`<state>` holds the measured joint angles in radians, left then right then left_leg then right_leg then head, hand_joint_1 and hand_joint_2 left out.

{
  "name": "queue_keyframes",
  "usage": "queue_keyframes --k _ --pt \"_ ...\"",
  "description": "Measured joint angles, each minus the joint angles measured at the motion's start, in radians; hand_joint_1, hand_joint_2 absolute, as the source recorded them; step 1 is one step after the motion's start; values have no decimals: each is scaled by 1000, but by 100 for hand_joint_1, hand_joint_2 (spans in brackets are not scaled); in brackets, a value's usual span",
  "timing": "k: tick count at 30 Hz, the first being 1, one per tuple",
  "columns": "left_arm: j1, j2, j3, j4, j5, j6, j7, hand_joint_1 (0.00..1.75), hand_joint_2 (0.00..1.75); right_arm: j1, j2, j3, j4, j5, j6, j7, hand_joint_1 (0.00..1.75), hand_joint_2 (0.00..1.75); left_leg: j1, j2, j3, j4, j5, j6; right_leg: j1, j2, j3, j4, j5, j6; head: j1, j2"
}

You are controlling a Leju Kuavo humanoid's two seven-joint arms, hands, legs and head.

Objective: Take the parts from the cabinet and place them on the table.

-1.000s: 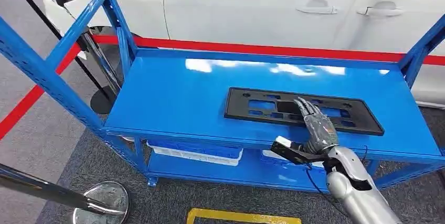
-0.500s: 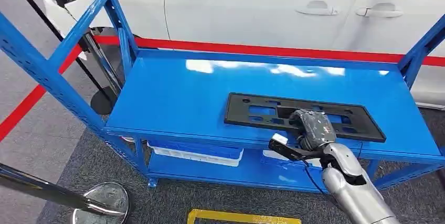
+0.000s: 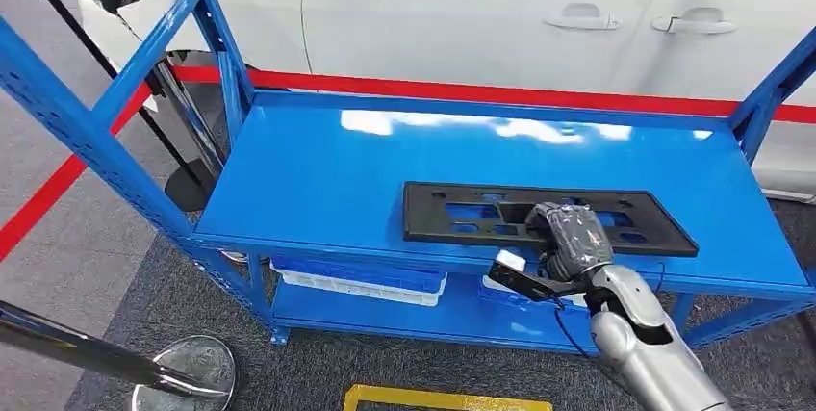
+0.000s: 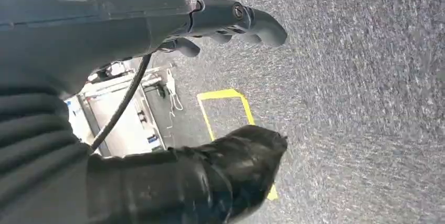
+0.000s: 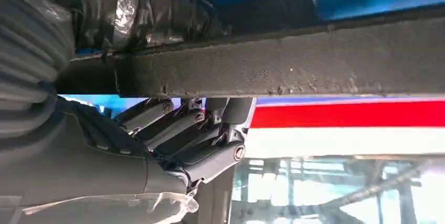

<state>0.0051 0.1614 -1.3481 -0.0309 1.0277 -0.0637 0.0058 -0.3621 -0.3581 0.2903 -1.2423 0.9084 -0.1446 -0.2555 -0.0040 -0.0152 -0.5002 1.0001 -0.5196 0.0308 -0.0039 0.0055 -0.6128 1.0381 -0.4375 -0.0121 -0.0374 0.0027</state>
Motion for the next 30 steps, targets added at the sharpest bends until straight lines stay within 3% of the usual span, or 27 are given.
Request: queue_keyframes --k 4,9,11,12,14,16,17,18,19,21,26,28,29,30 --pt "7 1 1 0 -26 -9 -5 0 175 26 -39 0 -111 -93 37 -53 175 175 0 1 0 0 0 0 0 1 0 0 0 0 0 0" --pt "9 1 4 0 -8 -22 13 0 175 26 -86 0 -230 -155 59 -74 175 175 0 1 -1 0 0 0 -1 0 0 0 -1 1 0 0" --pt "9 3 7 0 -17 -20 14 0 175 30 -95 -1 -284 -147 48 -84 175 175 -7 2 -1 0 2 17 -8 1 3 -14 9 15 0 0" --pt "9 3 7 0 -24 -19 14 0 175 31 -98 -2 -311 -141 40 -86 175 175 -5 3 12 -21 25 25 -3 2 6 -22 17 20 0 0" --pt "7 2 7 0 -27 -17 17 0 175 33 -107 -2 -361 -125 31 -90 175 175 9 10 24 -54 46 35 -3 0 -7 14 -28 23 1 0" --pt "7 2 7 0 -31 -13 19 0 175 36 -109 -2 -390 -110 30 -90 175 175 13 12 21 -52 46 34 -11 0 -68 159 -105 33 1 0" --pt "7 0 7 0 -31 -10 20 0 175 40 -111 -2 -402 -101 31 -90 175 175 15 12 18 -49 45 33 -17 0 -100 231 -130 40 0 0" --pt "6 -2 7 0 -31 -9 20 0 175 44 -113 -2 -412 -91 31 -90 175 175 17 12 14 -44 44 31 -25 -1 -120 274 -131 48 0 0" --pt "6 -3 7 0 -31 -8 20 0 175 45 -116 -2 -420 -88 31 -90 175 175 22 12 12 -39 40 27 -31 -1 -113 260 -107 55 0 0" --pt "6 -5 7 0 -31 -8 20 0 175 44 -119 -2 -433 -85 31 -90 175 175 36 10 7 -19 28 8 -44 -6 -47 138 -32 73 0 0" --pt "6 -5 7 0 -31 -8 20 0 175 44 -119 -2 -433 -85 31 -90 175 175 36 10 7 -19 28 8 -44 -6 -47 138 -32 73 0 0" --pt "6 -5 7 0 -31 -8 20 0 175 44 -120 -2 -435 -84 31 -90 175 175 38 10 6 -14 25 4 -46 -7 -32 110 -19 76 0 0" --pt "4 -2 7 4 -32 -6 23 0 175 45 -124 0 -448 -79 33 -92 175 175 34 5 -23 30 2 -32 -40 5 -1 48 -21 61 3 0" --pt "4 -3 7 4 -32 -6 23 0 175 44 -124 0 -449 -77 33 -93 175 175 36 3 -26 37 0 -34 -42 4 -1 38 -36 51 2 0"
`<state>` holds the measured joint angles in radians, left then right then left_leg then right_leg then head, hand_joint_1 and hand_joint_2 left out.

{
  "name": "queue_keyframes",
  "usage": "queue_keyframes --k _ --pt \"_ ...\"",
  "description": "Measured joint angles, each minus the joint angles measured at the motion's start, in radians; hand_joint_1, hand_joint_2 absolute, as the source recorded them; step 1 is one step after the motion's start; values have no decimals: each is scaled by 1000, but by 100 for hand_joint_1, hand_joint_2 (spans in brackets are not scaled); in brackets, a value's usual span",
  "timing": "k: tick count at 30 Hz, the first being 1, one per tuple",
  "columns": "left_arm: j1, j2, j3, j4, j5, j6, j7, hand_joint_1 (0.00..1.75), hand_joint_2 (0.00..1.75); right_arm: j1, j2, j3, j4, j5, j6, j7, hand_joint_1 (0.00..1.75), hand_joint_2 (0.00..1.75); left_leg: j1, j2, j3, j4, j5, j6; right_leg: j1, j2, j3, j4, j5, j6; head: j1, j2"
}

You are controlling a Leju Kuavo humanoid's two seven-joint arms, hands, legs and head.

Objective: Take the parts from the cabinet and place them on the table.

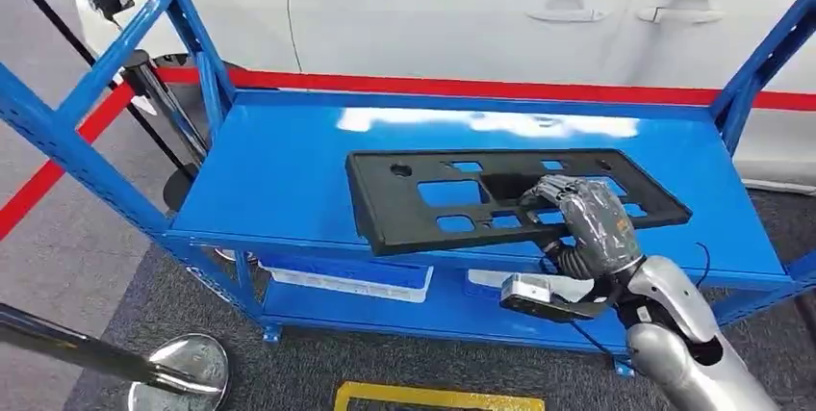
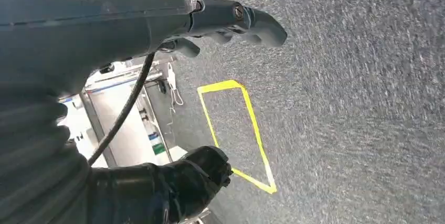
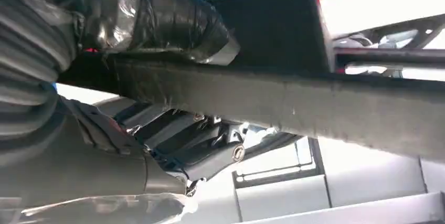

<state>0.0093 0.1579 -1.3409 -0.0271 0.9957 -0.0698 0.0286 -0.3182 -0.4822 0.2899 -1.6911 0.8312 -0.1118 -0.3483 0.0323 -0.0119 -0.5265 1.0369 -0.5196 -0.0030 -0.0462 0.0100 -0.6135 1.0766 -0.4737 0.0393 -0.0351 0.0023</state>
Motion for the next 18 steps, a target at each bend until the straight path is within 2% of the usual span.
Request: queue_keyframes --k 1,2,3,4,5,6,7,8,9,10,11,13,14,15,16,17,18 --pt "-1 0 0 0 -1 0 3 0 175 -5 0 0 -15 0 0 -2 175 175 9 3 -41 71 -76 -6 6 -6 -23 6 15 -41 -1 0" --pt "-2 0 0 0 -3 -1 5 0 175 -5 0 0 -19 0 0 -2 175 175 8 6 -85 163 -134 -8 11 -9 -32 6 21 -49 -1 0" --pt "-3 0 0 0 -3 -2 6 0 175 -5 1 1 -19 0 0 -2 175 175 7 6 -115 234 -165 -8 15 -14 -38 6 26 -54 -2 0" --pt "-3 0 0 0 -4 -2 7 0 175 -5 1 5 -20 0 -2 -1 175 175 4 6 -133 284 -175 -7 23 -22 -45 6 31 -60 -1 0" --pt "-3 0 0 0 -4 -4 8 0 175 -5 1 10 -21 0 -3 5 175 175 1 6 -127 285 -162 -2 28 -25 -51 6 35 -63 -1 0" --pt "-3 0 0 0 -4 -5 10 0 175 -5 1 15 -23 0 -3 6 175 175 -5 6 -95 241 -129 8 35 -30 -56 6 41 -65 -2 0" --pt "-4 0 0 0 -4 -8 11 0 175 -6 1 18 -25 0 -4 9 175 175 -13 8 -50 169 -92 20 41 -36 -61 6 46 -65 -1 0" --pt "-6 0 0 0 -4 -9 13 0 175 -9 1 19 -28 0 -5 11 175 175 -23 19 8 77 -58 36 45 -43 -65 6 52 -65 -1 0" --pt "-10 5 0 0 -4 -10 14 0 175 -12 1 19 -32 0 -6 16 175 175 -38 57 53 -4 -63 56 44 -52 -66 6 57 -64 0 0" --pt "-12 4 0 0 -4 -10 14 0 175 -15 1 19 -33 -2 -9 18 175 175 -40 61 47 -4 -44 48 46 -61 -63 0 64 -59 0 0" --pt "-14 3 0 0 -4 -12 14 0 175 -18 0 19 -33 -3 -9 20 175 175 -49 57 41 -7 -30 50 41 -72 -60 -3 69 -53 -1 0" --pt "-13 5 0 0 -4 -12 14 0 175 -24 1 24 -33 -4 -10 24 175 175 -52 41 31 -15 -17 53 36 -89 -61 -12 87 -41 -1 0" --pt "-9 5 0 0 -4 -11 14 0 175 -27 1 27 -33 -4 -10 27 175 175 -42 31 27 -40 11 58 40 -93 -66 -22 97 -32 0 0" --pt "-11 4 0 0 -4 -13 14 0 175 -30 1 29 -33 -5 -10 27 175 175 -39 26 23 -48 30 56 33 -66 -74 -13 63 -25 0 0" --pt "-13 3 0 0 -5 -12 14 0 175 -32 1 32 -33 -6 -9 27 175 175 -38 19 6 -51 44 64 33 -39 -83 25 3 -23 0 0" --pt "-13 3 0 0 -5 -12 14 0 175 -35 1 33 -33 -7 -9 27 175 175 -37 15 -9 -50 57 67 33 -26 -96 85 -59 -21 0 0" --pt "-11 2 0 0 -9 -13 14 0 175 -36 1 35 -33 -7 -8 29 175 175 -38 5 -26 -48 68 66 32 -21 -110 164 -109 -18 0 0"
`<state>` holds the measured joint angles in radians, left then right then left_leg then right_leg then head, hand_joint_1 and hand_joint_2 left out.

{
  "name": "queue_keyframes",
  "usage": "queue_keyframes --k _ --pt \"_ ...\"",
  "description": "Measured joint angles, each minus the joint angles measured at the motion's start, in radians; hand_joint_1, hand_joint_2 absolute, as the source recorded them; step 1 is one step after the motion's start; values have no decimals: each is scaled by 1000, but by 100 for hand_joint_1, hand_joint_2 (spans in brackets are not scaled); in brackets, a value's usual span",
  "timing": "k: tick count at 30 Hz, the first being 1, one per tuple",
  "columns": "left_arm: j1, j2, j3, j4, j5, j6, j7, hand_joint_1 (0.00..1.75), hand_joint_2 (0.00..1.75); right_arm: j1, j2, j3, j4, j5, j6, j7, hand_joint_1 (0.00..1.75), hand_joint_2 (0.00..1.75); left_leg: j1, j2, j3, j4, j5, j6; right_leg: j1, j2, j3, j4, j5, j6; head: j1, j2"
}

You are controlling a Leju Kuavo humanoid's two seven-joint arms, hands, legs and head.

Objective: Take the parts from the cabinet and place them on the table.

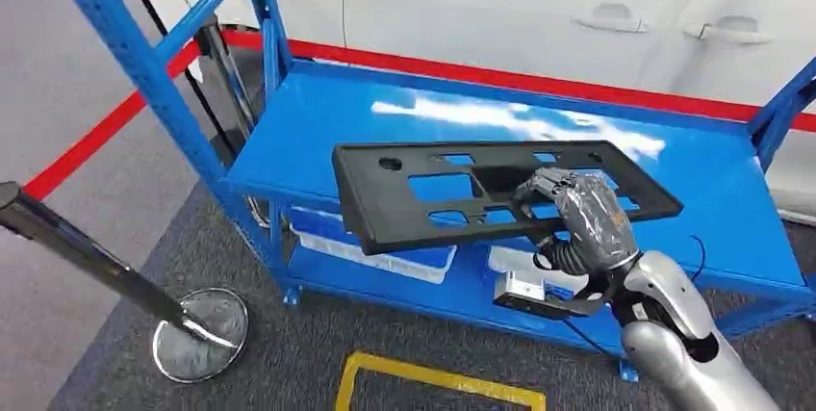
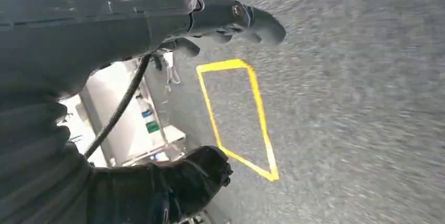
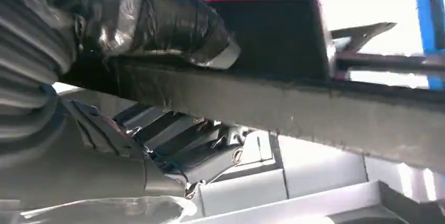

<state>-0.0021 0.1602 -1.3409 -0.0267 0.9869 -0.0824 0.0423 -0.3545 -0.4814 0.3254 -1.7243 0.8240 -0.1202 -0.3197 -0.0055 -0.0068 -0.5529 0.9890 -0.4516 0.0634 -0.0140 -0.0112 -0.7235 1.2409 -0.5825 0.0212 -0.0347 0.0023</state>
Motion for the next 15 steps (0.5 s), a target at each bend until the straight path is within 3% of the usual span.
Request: queue_keyframes --k 1,2,3,5,6,7,10,11,12,13,14,15 --pt "1 -1 0 0 0 0 0 0 175 0 0 2 0 -1 0 0 175 175 -1 -8 -16 3 10 -1 0 2 -7 58 -21 2 0 0" --pt "2 -2 0 0 0 0 0 0 175 -1 0 5 0 -2 1 0 175 175 0 -19 -34 8 20 -3 1 3 0 86 -14 4 0 0" --pt "2 -3 0 0 0 -1 0 0 175 -2 0 9 0 -3 2 1 175 175 0 -29 -52 16 29 -4 0 5 29 68 12 4 0 0" --pt "1 -4 0 0 0 -2 0 0 175 -7 0 15 0 -6 2 2 175 175 3 -50 -83 31 41 -11 -2 18 134 -65 68 3 0 0" --pt "0 -4 0 0 0 -2 0 0 175 -12 0 18 -1 -6 2 2 175 175 5 -60 -94 42 47 -17 -5 57 194 -153 59 -2 0 0" --pt "-1 -6 0 0 0 -3 -1 0 175 -16 0 20 -3 -7 2 4 175 175 2 -71 -109 48 54 -25 -5 100 219 -205 33 -8 0 0" --pt "3 -6 0 0 0 -3 -1 0 175 -26 0 25 -5 -8 3 8 175 175 3 -102 -113 41 81 -43 3 72 210 -198 52 -20 0 0" --pt "5 -5 0 0 0 -3 -1 0 175 -28 1 29 -5 -8 4 8 175 175 0 -117 -120 40 92 -49 -7 55 202 -205 63 -28 -1 0" --pt "4 -5 0 0 0 -3 -1 0 175 -34 1 31 -5 -8 4 8 175 175 3 -88 -129 53 70 -50 -9 37 196 -208 75 -36 0 0" --pt "3 -6 0 0 0 -3 0 0 175 -35 1 33 -6 -8 5 11 175 175 3 -45 -148 97 10 -55 -8 24 184 -208 84 -49 -7 0" --pt "2 -6 0 0 0 -4 0 0 175 -35 1 35 -6 -8 5 11 175 175 7 -21 -168 166 -51 -63 -6 10 173 -208 93 -50 -8 0" --pt "2 -6 0 0 0 -4 0 0 175 -35 1 37 -6 -8 5 11 175 175 11 -10 -188 240 -100 -69 -4 -4 161 -208 101 -50 -7 0"
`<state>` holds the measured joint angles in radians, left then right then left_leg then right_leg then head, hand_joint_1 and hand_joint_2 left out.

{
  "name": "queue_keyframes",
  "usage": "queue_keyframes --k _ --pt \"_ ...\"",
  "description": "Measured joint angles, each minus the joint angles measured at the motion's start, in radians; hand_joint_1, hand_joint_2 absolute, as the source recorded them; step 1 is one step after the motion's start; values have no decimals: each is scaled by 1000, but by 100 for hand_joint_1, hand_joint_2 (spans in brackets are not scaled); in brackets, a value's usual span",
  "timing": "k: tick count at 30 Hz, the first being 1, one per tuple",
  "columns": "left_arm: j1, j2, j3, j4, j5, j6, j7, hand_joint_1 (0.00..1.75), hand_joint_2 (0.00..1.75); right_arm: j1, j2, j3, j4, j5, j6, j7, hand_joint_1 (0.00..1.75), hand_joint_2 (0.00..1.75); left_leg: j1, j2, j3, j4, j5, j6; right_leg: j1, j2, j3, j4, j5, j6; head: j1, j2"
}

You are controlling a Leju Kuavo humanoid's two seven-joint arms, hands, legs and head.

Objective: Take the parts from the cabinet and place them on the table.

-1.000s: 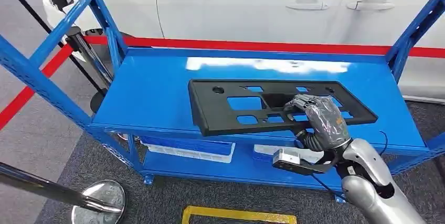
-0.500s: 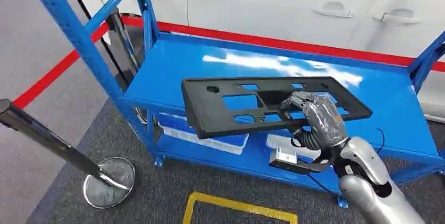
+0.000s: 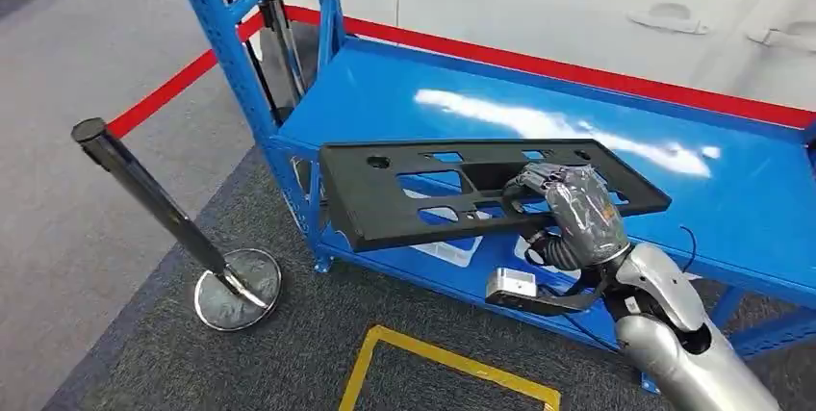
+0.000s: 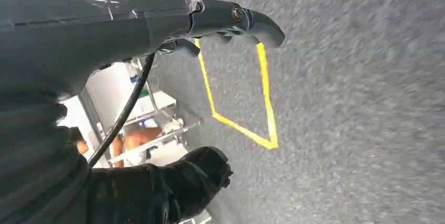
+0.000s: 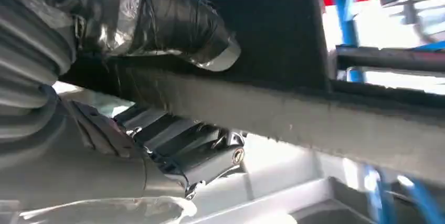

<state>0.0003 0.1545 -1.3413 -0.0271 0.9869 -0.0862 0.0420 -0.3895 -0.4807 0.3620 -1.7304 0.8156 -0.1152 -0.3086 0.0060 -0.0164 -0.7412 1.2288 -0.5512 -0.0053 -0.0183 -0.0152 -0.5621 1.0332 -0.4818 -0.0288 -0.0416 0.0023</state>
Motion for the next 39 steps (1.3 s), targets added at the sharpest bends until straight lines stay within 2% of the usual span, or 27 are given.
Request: queue_keyframes --k 1,3,5,6,7,8,11,12,13,14,16,17,18,20,21,22,23,26,27,29,31,33,34,36,37,38,39 --pt "-1 -1 0 0 0 0 0 0 175 0 0 0 0 0 0 1 175 175 5 4 -15 67 -29 -6 1 -13 -13 1 9 1 0 0" --pt "-2 -4 0 0 0 0 0 0 175 0 0 2 0 0 1 3 175 175 15 10 2 111 3 -16 0 -44 -37 2 25 5 0 0" --pt "-3 -5 0 0 1 0 0 0 175 -2 0 3 0 0 2 4 175 175 20 23 103 -11 75 -19 -1 -70 -54 3 37 14 0 0" --pt "-3 -5 0 0 1 0 0 0 175 -4 0 3 0 0 2 6 175 175 20 48 172 -105 84 -17 -2 -81 -55 3 41 19 0 0" --pt "-4 -5 0 0 1 0 0 0 175 -5 0 3 -2 0 2 6 175 175 13 85 221 -188 53 -16 1 -93 -57 3 44 24 -1 0" --pt "-4 -2 0 0 1 0 0 0 175 -8 0 3 -2 0 2 6 175 175 0 84 243 -231 42 -2 -1 -104 -58 2 52 34 1 0" --pt "0 -2 0 0 2 1 0 0 175 -9 0 6 -2 0 2 6 175 175 -10 52 217 -239 66 21 -4 -141 -54 -13 73 54 0 0" --pt "1 -1 0 0 2 0 1 0 175 -10 0 7 -2 0 2 6 175 175 3 46 223 -252 81 36 -10 -103 -59 -7 53 61 1 0" --pt "0 -3 0 0 2 0 1 0 175 -10 0 8 -2 0 3 6 175 175 0 39 213 -252 89 43 -12 -46 -67 19 12 60 1 0" --pt "-2 -3 0 0 2 1 1 0 175 -10 0 8 -2 0 3 6 175 175 -1 32 201 -249 96 54 -10 -11 -86 83 -44 55 2 0" --pt "-3 -3 0 0 1 0 1 0 175 -9 0 9 0 0 5 8 175 175 -7 11 178 -242 110 58 -3 12 -133 237 -132 52 2 0" --pt "-3 -4 0 0 1 0 0 0 175 -9 0 11 0 0 5 8 175 175 -10 -2 163 -234 115 59 -1 14 -142 289 -146 50 2 0" --pt "-3 -4 0 0 0 0 0 0 175 -9 0 13 1 0 5 10 175 175 -12 -15 150 -227 119 59 0 14 -129 291 -133 47 2 0" --pt "-3 -5 0 0 -1 -1 0 0 175 -11 0 14 1 -1 5 15 175 175 -12 -43 127 -208 125 57 4 18 -43 171 -71 39 2 0" --pt "-3 -5 0 0 -1 -1 -1 0 175 -13 0 14 1 -2 5 16 175 175 -12 -55 118 -198 127 55 4 37 17 74 -39 34 2 0" --pt "-2 -7 0 0 -1 -2 -1 0 175 -17 0 14 1 -2 6 18 175 175 -9 -65 106 -193 130 51 3 88 47 19 -67 26 1 0" --pt "-5 -8 0 0 -1 -2 -1 0 175 -19 0 14 1 -3 6 19 175 175 -12 -74 96 -186 137 45 6 99 47 9 -53 30 1 0" --pt "0 -9 0 0 -1 -2 -1 0 175 -27 -1 16 1 -5 9 23 175 175 -4 -109 87 -193 163 25 13 62 38 13 -42 24 1 0" --pt "1 -8 0 0 -1 -2 -1 0 175 -31 1 17 1 -5 11 24 175 175 -9 -113 81 -189 161 21 -3 45 33 0 -29 16 2 0" --pt "0 -10 0 -1 -1 -2 -1 0 175 -41 1 18 1 -6 15 25 175 175 -8 -30 55 -120 75 11 3 18 19 -2 -11 2 -3 0" --pt "-4 -10 0 -1 -1 -1 -1 0 175 -43 1 18 1 -7 19 26 175 175 3 -2 20 11 -21 0 8 -10 -2 -1 4 -1 -3 0" --pt "-6 -13 0 -1 -1 -1 -3 0 175 -45 1 18 2 -9 22 26 175 175 11 6 11 107 -39 -10 8 -43 -31 6 19 1 -3 0" --pt "-6 -14 0 -1 -1 -1 -3 0 175 -46 1 18 2 -10 23 26 175 175 15 8 23 105 -17 -13 8 -53 -40 8 23 3 -3 0" --pt "-6 -15 0 -1 -1 -1 -3 0 175 -50 2 19 2 -13 24 27 175 175 24 20 121 -6 73 -19 8 -82 -69 21 36 10 -3 0" --pt "-7 -15 0 -1 -1 -1 -3 0 175 -54 2 19 2 -14 24 27 175 175 25 46 185 -94 74 -20 8 -93 -77 27 40 16 -4 0" --pt "-9 -16 0 -1 -1 -1 -3 0 175 -58 2 19 1 -16 24 27 175 175 14 90 228 -168 26 -23 9 -103 -82 27 46 24 -4 0" --pt "-9 -15 0 -1 0 -1 -3 0 175 -62 1 19 1 -17 24 28 175 175 3 84 239 -203 21 -9 9 -113 -83 28 52 30 -2 0"
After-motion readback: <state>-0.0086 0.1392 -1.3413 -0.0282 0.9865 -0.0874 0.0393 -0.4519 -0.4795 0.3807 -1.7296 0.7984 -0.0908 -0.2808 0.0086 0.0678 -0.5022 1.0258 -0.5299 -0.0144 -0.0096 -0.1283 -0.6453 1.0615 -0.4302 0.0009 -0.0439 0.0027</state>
